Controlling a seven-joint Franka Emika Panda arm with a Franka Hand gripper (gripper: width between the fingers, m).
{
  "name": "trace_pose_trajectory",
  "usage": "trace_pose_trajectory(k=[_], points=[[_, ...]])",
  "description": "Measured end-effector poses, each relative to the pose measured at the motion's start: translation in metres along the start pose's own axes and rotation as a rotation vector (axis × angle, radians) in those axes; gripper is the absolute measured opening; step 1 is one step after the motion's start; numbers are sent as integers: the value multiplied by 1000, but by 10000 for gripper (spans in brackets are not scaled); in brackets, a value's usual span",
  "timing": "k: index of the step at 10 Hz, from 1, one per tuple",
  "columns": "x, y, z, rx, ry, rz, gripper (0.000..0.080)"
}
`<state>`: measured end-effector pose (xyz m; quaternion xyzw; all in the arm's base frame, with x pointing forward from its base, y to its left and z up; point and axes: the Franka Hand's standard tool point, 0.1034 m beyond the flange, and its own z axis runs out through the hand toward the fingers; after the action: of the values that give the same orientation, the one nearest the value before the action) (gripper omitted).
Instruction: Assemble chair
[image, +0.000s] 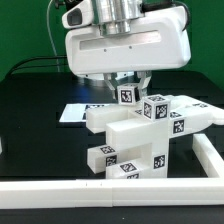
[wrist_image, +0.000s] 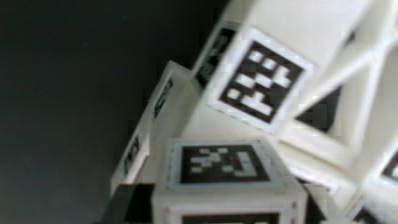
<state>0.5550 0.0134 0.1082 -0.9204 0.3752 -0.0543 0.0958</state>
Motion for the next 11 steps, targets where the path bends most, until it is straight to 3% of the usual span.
trace_pose_trajectory(k=[1, 3, 4, 5, 6, 7, 8, 11], points=[[0, 0, 0, 21, -6, 102, 264], [-1, -1, 0, 23, -8, 89, 264], [-1, -2, 0, 22, -9, 58, 346], [-3, -4, 0, 16, -17, -9, 346], [-1, -6, -2, 15, -29, -141, 545], [-2, -9, -1, 4, -53, -312, 623], [-6, -12, 0, -17, -75, -461, 623], [-7, -11, 1, -14, -82, -670, 649]])
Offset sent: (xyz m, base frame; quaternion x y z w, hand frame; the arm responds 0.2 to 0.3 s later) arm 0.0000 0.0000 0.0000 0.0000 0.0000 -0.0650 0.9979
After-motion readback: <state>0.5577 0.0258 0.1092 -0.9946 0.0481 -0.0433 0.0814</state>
